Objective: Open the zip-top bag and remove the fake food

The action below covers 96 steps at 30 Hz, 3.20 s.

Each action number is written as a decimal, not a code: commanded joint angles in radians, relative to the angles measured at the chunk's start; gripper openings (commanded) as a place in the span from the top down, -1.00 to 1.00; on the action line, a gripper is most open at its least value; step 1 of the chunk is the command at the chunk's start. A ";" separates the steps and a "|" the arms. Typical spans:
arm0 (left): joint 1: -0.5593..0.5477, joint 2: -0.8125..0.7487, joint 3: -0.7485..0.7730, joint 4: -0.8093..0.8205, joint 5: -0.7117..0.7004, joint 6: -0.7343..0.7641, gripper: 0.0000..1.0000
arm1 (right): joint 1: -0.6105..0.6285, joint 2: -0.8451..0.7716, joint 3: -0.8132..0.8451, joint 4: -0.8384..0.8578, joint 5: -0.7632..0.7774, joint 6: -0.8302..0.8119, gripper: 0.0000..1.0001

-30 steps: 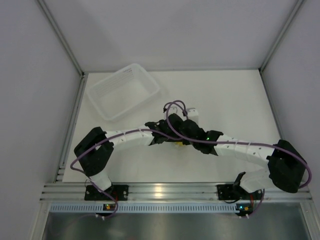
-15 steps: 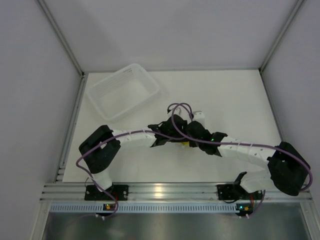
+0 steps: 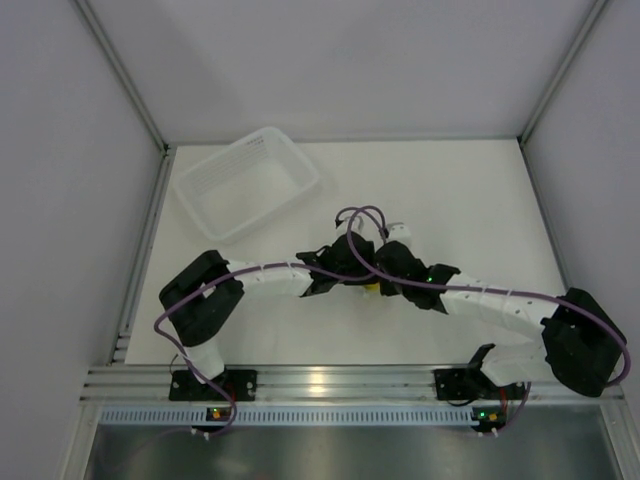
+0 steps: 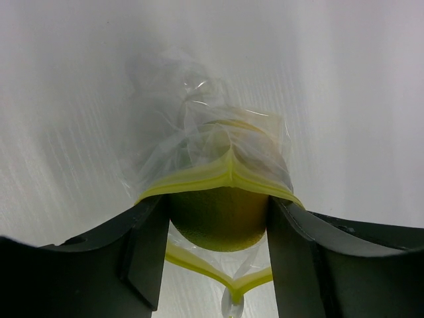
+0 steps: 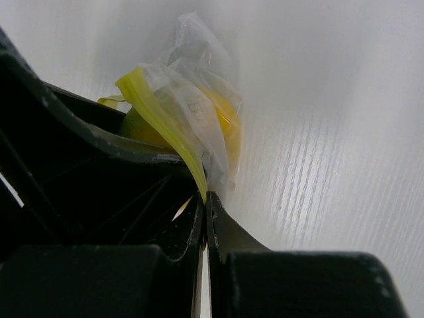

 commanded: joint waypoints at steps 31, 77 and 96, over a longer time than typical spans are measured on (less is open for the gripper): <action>-0.047 -0.562 -0.317 0.182 -0.231 0.105 1.00 | -0.009 0.040 0.223 -0.044 -0.025 -0.099 1.00; 0.790 0.093 0.472 -0.372 -0.219 0.278 -0.44 | -0.138 0.094 0.412 -0.357 0.412 -0.266 1.00; 0.806 -0.336 0.314 -0.502 -0.127 0.342 -0.96 | -0.146 0.475 0.528 -0.320 0.631 -0.309 0.94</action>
